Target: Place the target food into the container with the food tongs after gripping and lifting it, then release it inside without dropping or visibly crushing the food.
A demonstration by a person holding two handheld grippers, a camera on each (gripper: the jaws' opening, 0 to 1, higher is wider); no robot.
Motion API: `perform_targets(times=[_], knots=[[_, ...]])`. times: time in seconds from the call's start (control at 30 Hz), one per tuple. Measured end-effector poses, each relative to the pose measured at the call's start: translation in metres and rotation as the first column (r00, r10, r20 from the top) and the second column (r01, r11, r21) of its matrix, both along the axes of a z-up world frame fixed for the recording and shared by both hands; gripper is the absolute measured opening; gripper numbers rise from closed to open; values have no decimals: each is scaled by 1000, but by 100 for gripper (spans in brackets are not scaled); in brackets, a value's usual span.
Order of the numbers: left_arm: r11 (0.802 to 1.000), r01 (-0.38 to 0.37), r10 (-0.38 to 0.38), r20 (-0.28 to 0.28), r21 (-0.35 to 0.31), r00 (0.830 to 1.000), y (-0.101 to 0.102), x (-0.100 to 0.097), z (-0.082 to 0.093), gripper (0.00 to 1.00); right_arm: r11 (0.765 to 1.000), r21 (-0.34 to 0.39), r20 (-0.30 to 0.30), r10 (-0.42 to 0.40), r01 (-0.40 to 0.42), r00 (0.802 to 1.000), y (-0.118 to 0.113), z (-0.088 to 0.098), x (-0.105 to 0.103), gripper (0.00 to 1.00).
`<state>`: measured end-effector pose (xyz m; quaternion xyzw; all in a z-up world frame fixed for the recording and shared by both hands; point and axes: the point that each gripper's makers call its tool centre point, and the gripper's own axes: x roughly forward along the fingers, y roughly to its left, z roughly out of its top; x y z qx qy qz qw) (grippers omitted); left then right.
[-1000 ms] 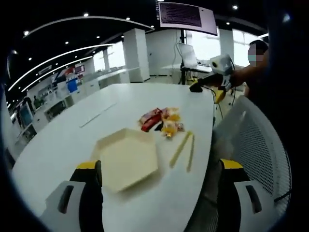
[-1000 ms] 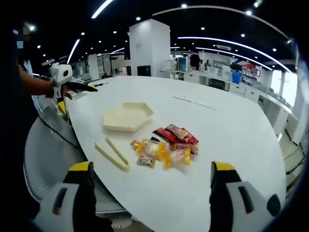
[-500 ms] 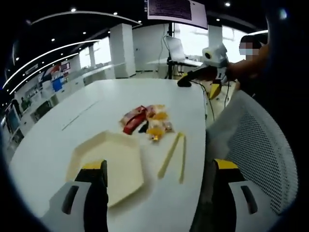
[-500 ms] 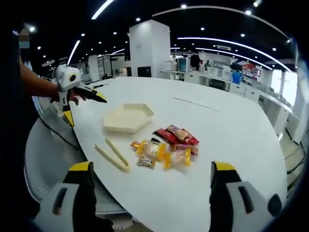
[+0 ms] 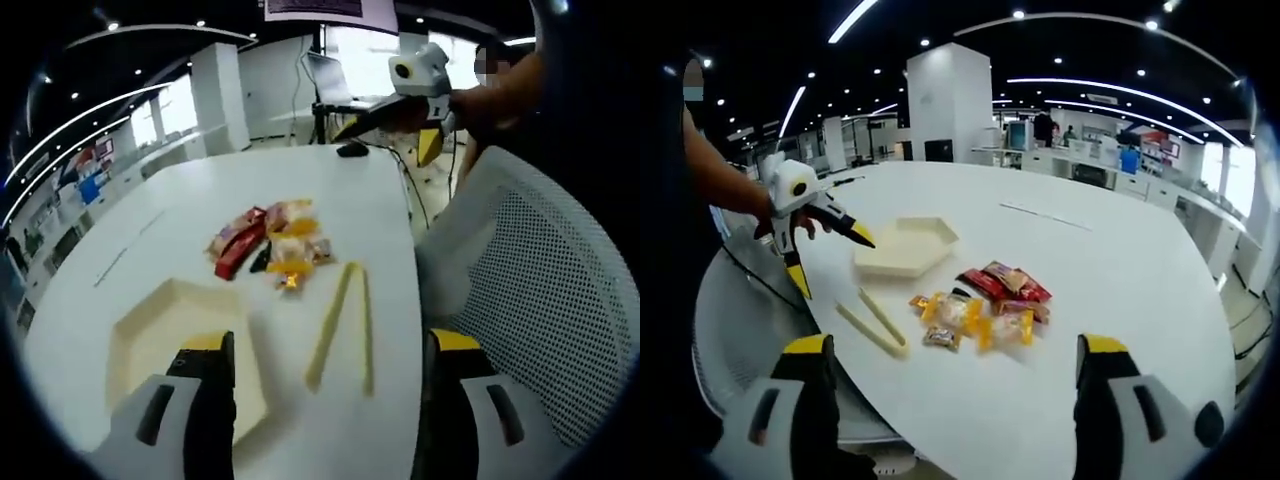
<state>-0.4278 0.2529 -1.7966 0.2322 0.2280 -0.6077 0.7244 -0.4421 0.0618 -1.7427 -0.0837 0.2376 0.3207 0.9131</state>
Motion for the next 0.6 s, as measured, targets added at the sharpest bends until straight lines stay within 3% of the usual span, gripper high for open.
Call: perform_targets(times=[0.3, 0.4, 0.43, 0.6], knots=[[997, 41, -40, -8, 71, 999, -7, 1, -20, 61, 1000, -1, -3, -11, 11, 1000, -7, 1, 0, 99], [997, 35, -28, -100, 73, 995, -10, -6, -27, 63, 1000, -1, -5, -15, 15, 1000, -8, 0, 0, 99], [993, 52, -45, -65, 108, 997, -9, -4, -32, 61, 1000, 1, -6, -17, 17, 1000, -8, 0, 0, 99], [986, 82, -72, -74, 144, 995, -11, -12, -43, 54, 1000, 5, -8, -23, 23, 1000, -9, 0, -1, 97]])
